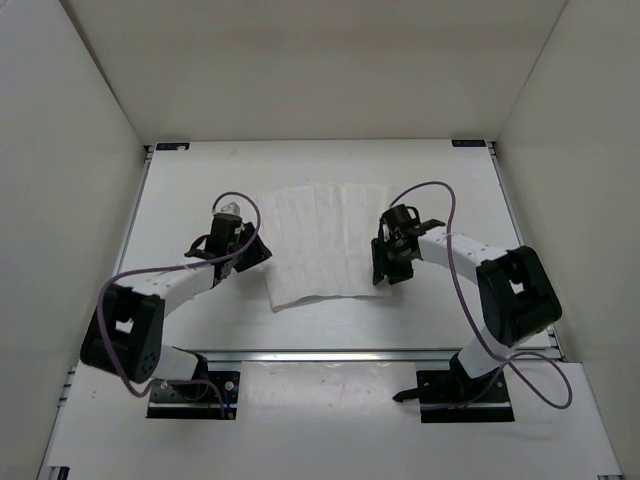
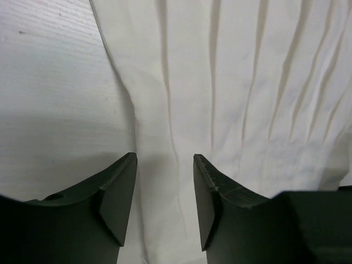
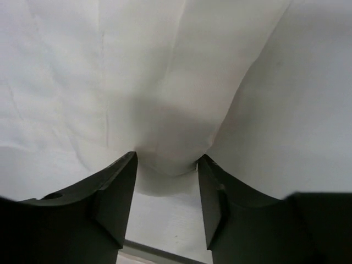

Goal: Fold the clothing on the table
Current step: Flatten the skirt out

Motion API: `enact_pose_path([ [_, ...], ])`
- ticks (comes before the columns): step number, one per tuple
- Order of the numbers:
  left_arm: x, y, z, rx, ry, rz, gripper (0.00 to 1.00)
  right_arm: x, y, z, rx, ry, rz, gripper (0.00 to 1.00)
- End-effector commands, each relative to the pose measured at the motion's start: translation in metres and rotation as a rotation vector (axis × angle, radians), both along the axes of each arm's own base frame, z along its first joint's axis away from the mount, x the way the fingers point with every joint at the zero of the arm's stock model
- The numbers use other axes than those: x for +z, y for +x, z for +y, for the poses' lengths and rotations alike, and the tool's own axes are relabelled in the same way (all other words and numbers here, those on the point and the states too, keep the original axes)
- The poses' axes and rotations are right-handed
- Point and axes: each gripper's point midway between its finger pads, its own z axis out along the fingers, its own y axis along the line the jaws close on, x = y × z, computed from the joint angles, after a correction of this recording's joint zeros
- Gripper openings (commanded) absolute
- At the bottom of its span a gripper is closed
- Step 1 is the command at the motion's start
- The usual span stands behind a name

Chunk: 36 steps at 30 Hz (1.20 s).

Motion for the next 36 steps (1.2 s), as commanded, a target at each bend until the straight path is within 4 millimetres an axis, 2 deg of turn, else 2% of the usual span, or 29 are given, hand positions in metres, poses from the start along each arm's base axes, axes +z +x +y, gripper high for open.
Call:
enact_pose_path([
  [1,0.021,-0.031,0.0,-0.07,-0.021,-0.01,0.59,0.021,-0.009,0.013,-0.015,0.106,-0.07,0.47],
  [2,0.01,-0.046,0.002,-0.074,-0.023,0.033,0.64,0.026,-0.01,0.012,-0.031,0.134,-0.088,0.49],
  [3,0.014,-0.052,-0.002,-0.092,-0.034,0.022,0.66,0.027,-0.01,0.011,-0.041,0.15,-0.089,0.5],
  [4,0.01,-0.065,-0.004,-0.101,-0.05,0.04,0.69,0.03,-0.011,0.006,-0.046,0.156,-0.104,0.5],
  [6,0.002,-0.08,-0.006,-0.102,-0.058,0.055,0.71,0.028,-0.014,-0.002,-0.071,0.15,-0.106,0.54],
  [7,-0.009,-0.093,-0.007,-0.108,-0.059,0.084,0.72,0.032,-0.013,-0.007,-0.08,0.148,-0.119,0.57],
  [11,-0.026,-0.11,-0.003,-0.103,-0.053,0.132,0.72,0.03,-0.017,-0.009,-0.084,0.146,-0.111,0.58],
  [15,-0.026,-0.11,-0.006,-0.097,-0.061,0.134,0.73,0.02,-0.026,-0.006,-0.081,0.139,-0.092,0.59],
  [22,-0.033,-0.117,-0.026,-0.14,-0.118,0.162,0.7,0.0,-0.036,-0.002,-0.092,0.159,-0.06,0.55],
  [25,-0.037,-0.121,-0.032,-0.153,-0.131,0.177,0.58,-0.007,-0.043,-0.001,-0.089,0.157,-0.039,0.47],
  [26,-0.037,-0.12,-0.033,-0.152,-0.135,0.172,0.5,-0.007,-0.038,0.001,-0.092,0.167,-0.049,0.45],
  [28,-0.041,-0.123,-0.033,-0.16,-0.137,0.184,0.26,-0.011,-0.036,0.001,-0.091,0.167,-0.047,0.2],
  [29,-0.04,-0.12,-0.032,-0.154,-0.134,0.176,0.19,-0.011,-0.035,0.002,-0.094,0.182,-0.045,0.04],
  [30,-0.04,-0.119,-0.033,-0.157,-0.14,0.173,0.05,-0.01,-0.033,0.001,-0.102,0.188,-0.045,0.0],
  [31,-0.039,-0.117,-0.03,-0.15,-0.134,0.167,0.0,-0.009,-0.032,0.002,-0.099,0.189,-0.05,0.0],
  [33,-0.032,-0.11,-0.028,-0.139,-0.13,0.14,0.0,0.001,-0.023,0.005,-0.083,0.198,-0.075,0.0],
  [34,-0.023,-0.099,-0.026,-0.122,-0.133,0.107,0.0,0.01,-0.013,0.007,-0.075,0.199,-0.099,0.0],
  [35,-0.013,-0.085,-0.022,-0.114,-0.116,0.08,0.0,0.019,-0.004,0.01,-0.068,0.217,-0.117,0.0],
  [36,0.011,-0.06,-0.024,-0.103,-0.129,0.02,0.0,0.032,0.016,0.013,-0.065,0.226,-0.145,0.0],
])
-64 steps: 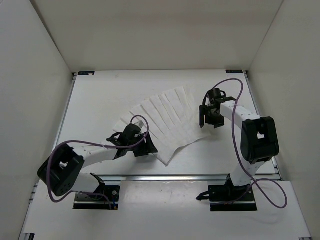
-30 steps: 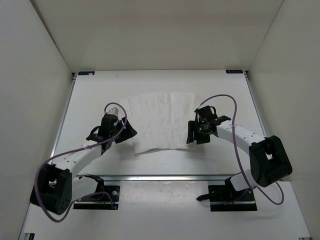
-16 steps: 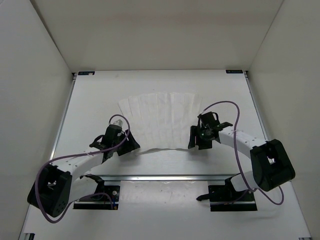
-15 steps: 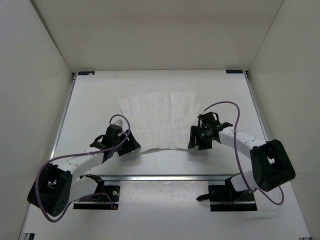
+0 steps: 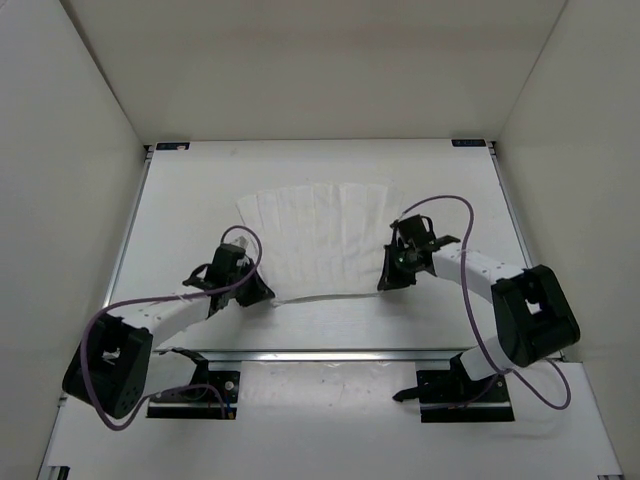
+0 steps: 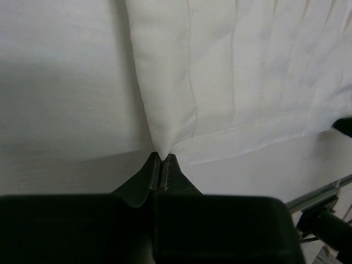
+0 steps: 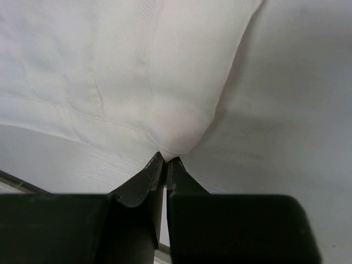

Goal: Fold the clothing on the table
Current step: Flatten the skirt out

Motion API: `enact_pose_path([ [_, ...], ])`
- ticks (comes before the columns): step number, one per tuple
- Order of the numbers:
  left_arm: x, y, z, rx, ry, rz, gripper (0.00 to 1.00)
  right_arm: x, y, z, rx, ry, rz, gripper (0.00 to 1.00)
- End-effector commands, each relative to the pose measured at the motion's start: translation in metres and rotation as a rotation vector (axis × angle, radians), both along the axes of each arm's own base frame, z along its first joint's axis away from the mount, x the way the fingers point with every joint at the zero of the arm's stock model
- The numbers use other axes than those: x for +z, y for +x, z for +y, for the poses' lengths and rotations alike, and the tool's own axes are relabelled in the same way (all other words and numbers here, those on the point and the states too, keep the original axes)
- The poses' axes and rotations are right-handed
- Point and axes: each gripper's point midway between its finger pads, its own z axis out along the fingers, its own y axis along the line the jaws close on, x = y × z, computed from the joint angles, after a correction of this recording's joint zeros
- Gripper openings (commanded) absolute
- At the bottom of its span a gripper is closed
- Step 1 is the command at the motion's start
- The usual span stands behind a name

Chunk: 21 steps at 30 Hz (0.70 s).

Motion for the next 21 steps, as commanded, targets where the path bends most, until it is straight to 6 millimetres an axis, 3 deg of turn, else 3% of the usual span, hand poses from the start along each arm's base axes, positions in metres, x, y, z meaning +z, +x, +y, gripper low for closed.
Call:
enact_pose_path([
  [1,0.069,0.08,0.006,0.042,0.004,-0.195,0.0,0.054,0.073,0.016,0.021,0.056,-0.162,0.0],
  [2,0.072,0.101,0.014,0.046,0.043,-0.199,0.0,0.06,0.092,0.019,0.034,0.044,-0.18,0.0],
  [4,0.142,0.171,0.008,0.017,0.052,-0.298,0.0,0.14,0.151,0.036,0.052,0.047,-0.342,0.0],
  [5,0.163,0.186,0.012,0.011,0.079,-0.341,0.0,0.182,0.177,0.037,0.036,0.032,-0.431,0.0],
  [6,0.2,0.207,0.01,0.006,0.104,-0.399,0.0,0.202,0.184,0.039,0.034,0.0,-0.49,0.0],
  [7,0.236,0.218,0.009,-0.001,0.115,-0.459,0.0,0.235,0.193,0.044,0.038,0.002,-0.564,0.0],
  [8,0.258,0.221,0.011,0.003,0.123,-0.489,0.0,0.262,0.195,0.041,0.022,-0.001,-0.625,0.0],
  [10,0.269,0.212,0.02,0.003,0.147,-0.51,0.0,0.282,0.182,0.037,0.026,0.02,-0.668,0.0],
  [11,0.263,0.199,0.024,0.006,0.149,-0.507,0.0,0.266,0.18,0.031,0.01,0.017,-0.636,0.0],
  [12,0.255,0.193,0.025,0.012,0.143,-0.498,0.0,0.267,0.171,0.031,0.024,0.042,-0.64,0.0],
  [14,0.216,0.163,0.033,0.024,0.128,-0.457,0.0,0.221,0.153,0.025,0.02,0.071,-0.551,0.0],
  [15,0.205,0.157,0.033,0.032,0.114,-0.442,0.0,0.198,0.141,0.022,0.02,0.075,-0.503,0.0],
  [16,0.174,0.137,0.034,0.021,0.114,-0.385,0.0,0.187,0.136,0.022,0.023,0.087,-0.48,0.0],
  [17,0.139,0.12,0.035,0.011,0.118,-0.315,0.0,0.163,0.121,0.02,0.027,0.083,-0.418,0.0],
  [21,0.066,0.064,0.031,-0.033,0.101,-0.145,0.0,0.09,0.069,0.021,0.067,0.057,-0.229,0.0],
])
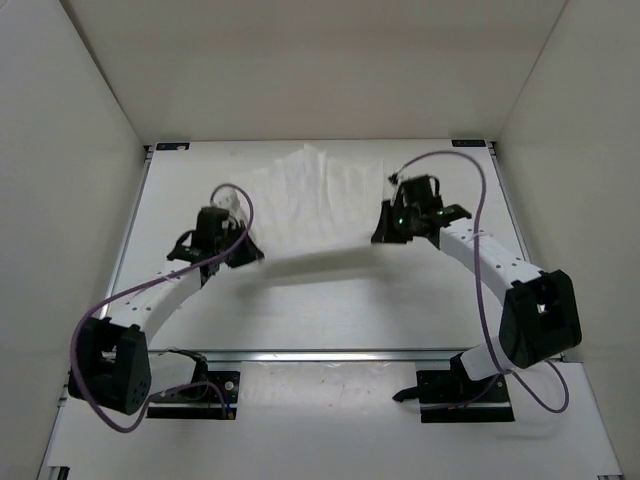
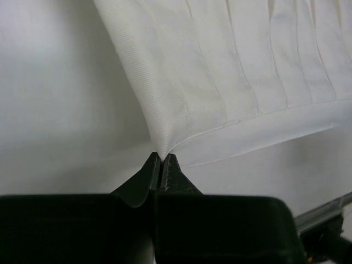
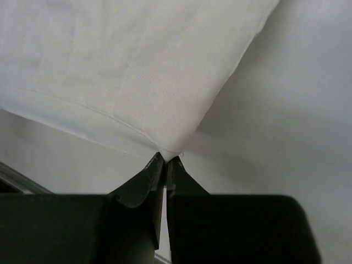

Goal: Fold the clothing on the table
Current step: Flatten the skirt out, then fold the skirt

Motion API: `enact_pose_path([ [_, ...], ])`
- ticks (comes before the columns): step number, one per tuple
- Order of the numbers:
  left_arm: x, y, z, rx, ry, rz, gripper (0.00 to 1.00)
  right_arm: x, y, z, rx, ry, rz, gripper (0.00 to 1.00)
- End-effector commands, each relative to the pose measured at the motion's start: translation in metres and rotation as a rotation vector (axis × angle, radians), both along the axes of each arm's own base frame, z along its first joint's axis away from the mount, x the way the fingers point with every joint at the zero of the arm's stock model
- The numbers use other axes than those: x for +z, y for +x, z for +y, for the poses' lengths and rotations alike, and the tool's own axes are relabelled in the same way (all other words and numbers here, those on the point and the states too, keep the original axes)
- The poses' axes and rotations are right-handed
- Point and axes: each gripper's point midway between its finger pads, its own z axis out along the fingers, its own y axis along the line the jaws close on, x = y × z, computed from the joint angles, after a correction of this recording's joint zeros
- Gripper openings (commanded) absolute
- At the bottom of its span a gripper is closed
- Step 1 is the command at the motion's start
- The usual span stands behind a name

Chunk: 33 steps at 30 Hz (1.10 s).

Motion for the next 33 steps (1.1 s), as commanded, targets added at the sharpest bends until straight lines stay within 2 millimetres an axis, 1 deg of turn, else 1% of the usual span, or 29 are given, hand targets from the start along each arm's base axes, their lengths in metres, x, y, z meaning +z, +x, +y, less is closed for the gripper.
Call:
enact_pose_path([
  [1,-0.065,-0.05,0.001,-0.019,0.014,0.191,0.0,-0.062,-0.047,-0.002,0.027,-0.033,0.188,0.0],
  [2,-0.076,-0.065,-0.001,-0.037,0.025,0.226,0.0,-0.067,-0.056,-0.002,0.036,-0.034,0.213,0.0],
  [3,-0.083,-0.076,-0.003,-0.058,0.022,0.258,0.0,-0.077,-0.067,-0.005,0.035,-0.043,0.25,0.0],
  [4,-0.087,-0.084,-0.004,-0.078,0.033,0.273,0.0,-0.081,-0.073,-0.007,0.038,-0.048,0.267,0.0],
  [6,-0.094,-0.104,-0.005,-0.1,0.038,0.324,0.0,-0.095,-0.097,-0.014,0.045,-0.073,0.332,0.0],
  [7,-0.09,-0.105,-0.004,-0.099,0.04,0.302,0.0,-0.096,-0.106,-0.016,0.041,-0.076,0.356,0.0],
  [8,-0.087,-0.11,-0.003,-0.104,0.034,0.304,0.0,-0.096,-0.109,-0.017,0.046,-0.087,0.357,0.0],
  [9,-0.083,-0.115,-0.002,-0.107,0.038,0.298,0.0,-0.1,-0.122,-0.019,0.054,-0.103,0.394,0.0],
  [11,-0.079,-0.124,0.003,-0.096,0.049,0.295,0.0,-0.095,-0.131,-0.023,0.048,-0.108,0.397,0.0],
  [12,-0.076,-0.129,0.005,-0.097,0.056,0.293,0.0,-0.097,-0.142,-0.022,0.047,-0.114,0.421,0.0],
  [14,-0.072,-0.139,0.01,-0.082,0.05,0.305,0.0,-0.094,-0.154,-0.027,0.019,-0.119,0.428,0.0],
  [15,-0.065,-0.139,0.009,-0.081,0.03,0.282,0.0,-0.094,-0.162,-0.026,0.03,-0.115,0.433,0.0],
  [18,-0.055,-0.149,0.01,-0.069,0.003,0.257,0.0,-0.083,-0.18,-0.028,0.004,-0.074,0.42,0.0],
  [19,-0.052,-0.155,0.009,-0.076,-0.01,0.246,0.0,-0.086,-0.189,-0.03,-0.006,-0.07,0.439,0.0],
  [20,-0.056,-0.16,0.011,-0.071,-0.008,0.263,0.0,-0.085,-0.196,-0.032,-0.014,-0.057,0.435,0.0],
  [21,-0.052,-0.165,0.009,-0.072,-0.033,0.252,0.0,-0.081,-0.199,-0.034,-0.015,-0.048,0.409,0.0],
  [23,-0.055,-0.175,0.011,-0.066,-0.046,0.265,0.0,-0.081,-0.215,-0.039,-0.022,-0.027,0.426,0.0],
  [24,-0.053,-0.178,0.01,-0.066,-0.066,0.251,0.0,-0.08,-0.222,-0.043,-0.028,-0.018,0.426,0.0],
  [25,-0.054,-0.184,0.009,-0.07,-0.08,0.256,0.0,-0.081,-0.226,-0.045,-0.028,-0.012,0.425,0.0],
  [27,-0.048,-0.191,0.007,-0.072,-0.118,0.249,0.0,-0.069,-0.233,-0.047,-0.013,0.031,0.395,0.0],
  [28,-0.046,-0.193,0.009,-0.059,-0.129,0.249,0.0,-0.07,-0.239,-0.052,-0.024,0.025,0.423,0.0],
  [30,-0.034,-0.191,0.006,-0.055,-0.168,0.224,0.0,-0.056,-0.24,-0.055,-0.028,0.052,0.411,0.01],
  [31,-0.025,-0.186,0.004,-0.053,-0.179,0.204,0.0,-0.05,-0.238,-0.055,-0.023,0.057,0.403,0.0],
  [32,-0.014,-0.179,0.002,-0.061,-0.187,0.178,0.0,-0.039,-0.232,-0.057,-0.036,0.067,0.382,0.0],
  [33,-0.005,-0.17,-0.001,-0.057,-0.202,0.147,0.0,-0.027,-0.222,-0.056,-0.036,0.085,0.351,0.0],
])
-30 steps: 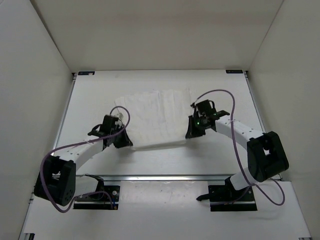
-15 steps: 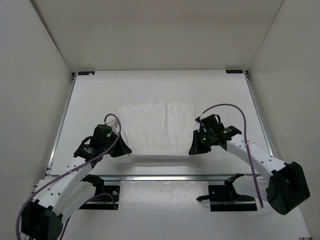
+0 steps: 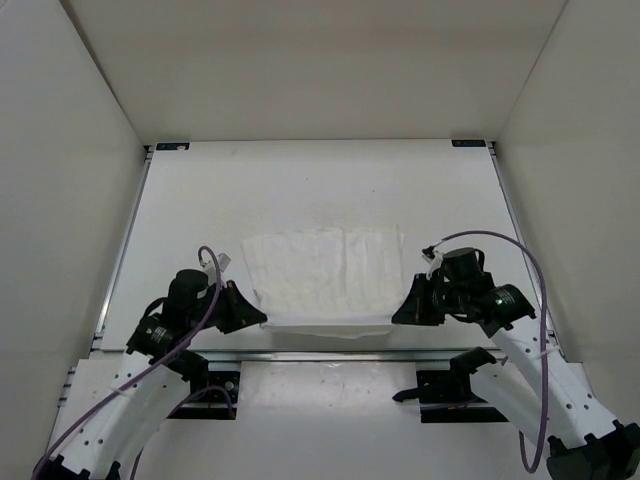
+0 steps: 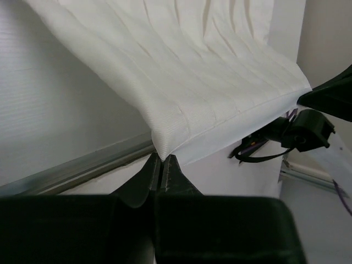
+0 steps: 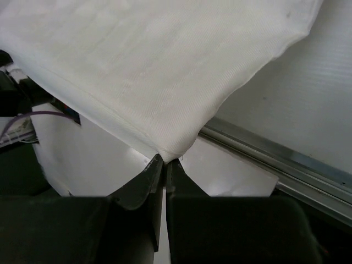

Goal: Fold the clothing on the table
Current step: Fold the skirt

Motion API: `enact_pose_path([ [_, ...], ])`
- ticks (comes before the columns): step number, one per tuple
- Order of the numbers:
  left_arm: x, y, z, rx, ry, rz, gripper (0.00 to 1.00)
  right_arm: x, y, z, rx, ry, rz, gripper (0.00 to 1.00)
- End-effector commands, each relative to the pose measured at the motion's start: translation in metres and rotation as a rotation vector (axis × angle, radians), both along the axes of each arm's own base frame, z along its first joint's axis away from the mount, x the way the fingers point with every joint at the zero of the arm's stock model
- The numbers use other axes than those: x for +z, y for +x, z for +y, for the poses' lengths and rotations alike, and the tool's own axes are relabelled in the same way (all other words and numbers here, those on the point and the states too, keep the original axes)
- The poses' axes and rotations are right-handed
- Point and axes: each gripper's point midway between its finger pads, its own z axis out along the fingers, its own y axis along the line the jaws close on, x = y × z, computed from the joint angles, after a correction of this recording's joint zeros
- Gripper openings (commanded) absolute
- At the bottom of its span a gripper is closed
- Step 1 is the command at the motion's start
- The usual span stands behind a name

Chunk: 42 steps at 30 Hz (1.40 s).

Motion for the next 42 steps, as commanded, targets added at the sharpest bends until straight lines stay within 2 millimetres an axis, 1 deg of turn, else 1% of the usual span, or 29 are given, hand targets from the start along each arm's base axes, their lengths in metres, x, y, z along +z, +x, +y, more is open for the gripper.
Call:
enact_pose_path([
  [1,0.014,0.028,0.016,0.128,0.061,-0.033,0.0,0.013,0.009,-0.024,-0.054,-0.095,-0.001,0.0],
  [3,0.036,0.053,0.011,0.156,0.012,-0.102,0.0,0.031,0.037,-0.029,-0.1,-0.053,-0.054,0.0],
  [4,0.04,0.065,0.013,0.191,-0.005,-0.098,0.0,0.038,0.051,-0.029,-0.116,-0.013,-0.073,0.0],
  [6,0.064,0.096,0.013,0.25,-0.072,-0.173,0.0,0.048,0.072,-0.027,-0.146,0.061,-0.089,0.0],
  [7,0.065,0.116,0.019,0.301,-0.083,-0.167,0.0,0.056,0.088,-0.023,-0.161,0.111,-0.112,0.0],
  [8,0.063,0.122,0.021,0.327,-0.087,-0.161,0.0,0.058,0.101,-0.02,-0.167,0.141,-0.125,0.0],
  [9,0.067,0.135,0.021,0.338,-0.097,-0.171,0.0,0.058,0.106,-0.019,-0.169,0.155,-0.123,0.0],
  [10,0.077,0.145,0.019,0.332,-0.108,-0.206,0.0,0.059,0.122,-0.016,-0.169,0.167,-0.143,0.0],
  [12,0.063,0.163,0.02,0.34,-0.085,-0.171,0.0,0.058,0.14,-0.009,-0.163,0.182,-0.156,0.0],
  [14,0.062,0.179,0.02,0.348,-0.093,-0.172,0.0,0.055,0.164,-0.001,-0.156,0.188,-0.15,0.0],
  [15,0.058,0.186,0.024,0.369,-0.083,-0.163,0.0,0.046,0.172,0.001,-0.151,0.173,-0.129,0.0],
  [17,0.051,0.198,0.028,0.382,-0.089,-0.149,0.0,0.053,0.197,0.0,-0.158,0.167,-0.16,0.0],
  [20,0.044,0.209,0.033,0.391,-0.067,-0.151,0.0,0.049,0.218,-0.003,-0.174,0.164,-0.171,0.0],
  [21,0.039,0.209,0.032,0.383,-0.063,-0.133,0.0,0.054,0.224,-0.002,-0.16,0.177,-0.177,0.0],
  [23,0.045,0.213,0.034,0.374,-0.067,-0.152,0.0,0.056,0.229,-0.006,-0.161,0.151,-0.177,0.0],
  [26,0.06,0.21,0.028,0.339,-0.055,-0.169,0.0,0.069,0.224,-0.011,-0.164,0.078,-0.219,0.0],
  [29,0.061,0.195,0.024,0.307,-0.04,-0.166,0.0,0.076,0.203,-0.013,-0.163,0.052,-0.234,0.0],
  [30,0.053,0.187,0.023,0.3,-0.039,-0.139,0.0,0.069,0.193,-0.012,-0.159,0.046,-0.209,0.0],
  [31,0.059,0.18,0.022,0.291,-0.047,-0.159,0.0,0.063,0.18,-0.011,-0.16,0.038,-0.195,0.0],
  [32,0.054,0.167,0.018,0.275,-0.05,-0.144,0.0,0.067,0.17,-0.011,-0.169,0.037,-0.206,0.0],
  [33,0.042,0.156,0.019,0.273,-0.037,-0.111,0.0,0.058,0.159,-0.009,-0.165,0.033,-0.185,0.0],
  [34,0.046,0.139,0.017,0.257,-0.041,-0.132,0.0,0.051,0.142,-0.009,-0.161,0.024,-0.167,0.0],
  [35,0.033,0.126,0.018,0.257,-0.025,-0.095,0.0,0.047,0.126,-0.007,-0.16,0.026,-0.16,0.0],
  [36,0.041,0.119,0.019,0.256,-0.027,-0.132,0.0,0.046,0.12,-0.008,-0.167,0.027,-0.159,0.0],
  [37,0.031,0.109,0.023,0.272,-0.017,-0.104,0.0,0.039,0.102,-0.008,-0.159,0.022,-0.144,0.0],
  [38,0.036,0.1,0.023,0.268,-0.022,-0.133,0.0,0.034,0.09,-0.01,-0.169,0.025,-0.144,0.0],
  [40,0.023,0.077,0.031,0.289,0.0,-0.12,0.0,0.019,0.069,-0.014,-0.17,0.015,-0.109,0.0],
  [41,0.02,0.071,0.031,0.286,-0.002,-0.113,0.0,0.013,0.053,-0.014,-0.156,0.024,-0.086,0.0],
  [42,0.015,0.063,0.034,0.293,0.003,-0.102,0.0,0.01,0.045,-0.015,-0.151,0.03,-0.069,0.0],
])
